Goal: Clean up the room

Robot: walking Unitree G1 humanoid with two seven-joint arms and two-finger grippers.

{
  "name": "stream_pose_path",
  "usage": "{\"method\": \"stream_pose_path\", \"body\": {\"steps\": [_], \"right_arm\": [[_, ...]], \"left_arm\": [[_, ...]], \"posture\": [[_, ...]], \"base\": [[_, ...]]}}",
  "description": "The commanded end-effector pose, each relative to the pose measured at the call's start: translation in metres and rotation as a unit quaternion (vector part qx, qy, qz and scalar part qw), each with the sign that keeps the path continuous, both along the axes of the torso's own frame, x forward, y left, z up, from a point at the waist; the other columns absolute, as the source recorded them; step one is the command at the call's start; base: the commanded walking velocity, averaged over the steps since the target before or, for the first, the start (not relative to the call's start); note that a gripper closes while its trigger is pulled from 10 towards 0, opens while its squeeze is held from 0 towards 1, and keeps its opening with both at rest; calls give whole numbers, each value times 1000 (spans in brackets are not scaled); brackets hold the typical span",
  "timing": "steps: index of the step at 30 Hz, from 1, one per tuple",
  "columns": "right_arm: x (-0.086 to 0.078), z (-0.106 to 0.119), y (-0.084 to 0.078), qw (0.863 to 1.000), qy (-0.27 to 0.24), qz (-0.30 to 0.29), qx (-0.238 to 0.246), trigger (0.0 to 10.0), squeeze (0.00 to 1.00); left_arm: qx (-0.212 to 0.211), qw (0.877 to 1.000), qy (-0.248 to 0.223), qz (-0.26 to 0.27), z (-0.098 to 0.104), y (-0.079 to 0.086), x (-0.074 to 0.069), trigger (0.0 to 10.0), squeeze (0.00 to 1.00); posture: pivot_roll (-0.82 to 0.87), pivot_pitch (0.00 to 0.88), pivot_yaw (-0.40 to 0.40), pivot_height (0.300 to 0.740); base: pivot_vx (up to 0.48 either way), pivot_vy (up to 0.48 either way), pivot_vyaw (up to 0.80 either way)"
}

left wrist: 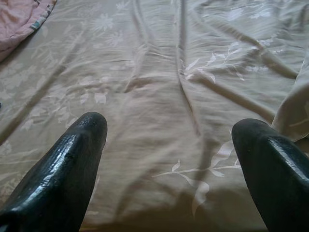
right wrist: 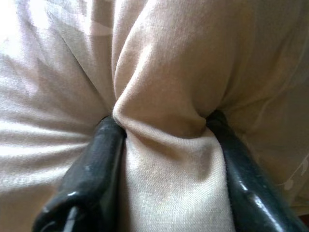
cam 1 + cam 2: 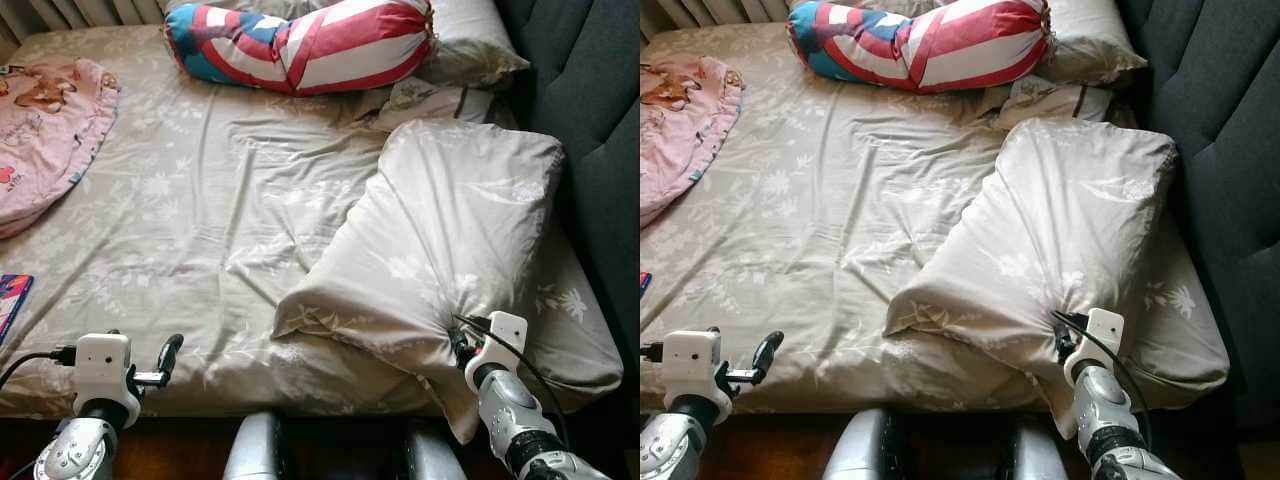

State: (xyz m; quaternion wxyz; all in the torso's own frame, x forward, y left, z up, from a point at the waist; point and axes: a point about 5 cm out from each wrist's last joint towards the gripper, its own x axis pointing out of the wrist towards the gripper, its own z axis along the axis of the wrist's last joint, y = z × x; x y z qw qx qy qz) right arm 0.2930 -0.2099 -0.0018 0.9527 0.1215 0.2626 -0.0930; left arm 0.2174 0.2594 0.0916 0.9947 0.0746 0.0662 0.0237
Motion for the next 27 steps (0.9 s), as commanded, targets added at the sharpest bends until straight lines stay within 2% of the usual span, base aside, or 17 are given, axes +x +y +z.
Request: {"method": "stream_pose_path", "body": {"steps": [1,27], "right_arm": [[-32,-33,12,996,90,16,17,0,0],[-28,-30,15,997,79,12,14,0,0]], "left_arm": [[-3,1000,5,9,1,4,-4,10000,0],[-3,1000,7,13,1,3,0,10000,0]], "posture": [[164,279,80,640],[171,260,71,640]], "base": [[0,0,0],[0,0,0]]}}
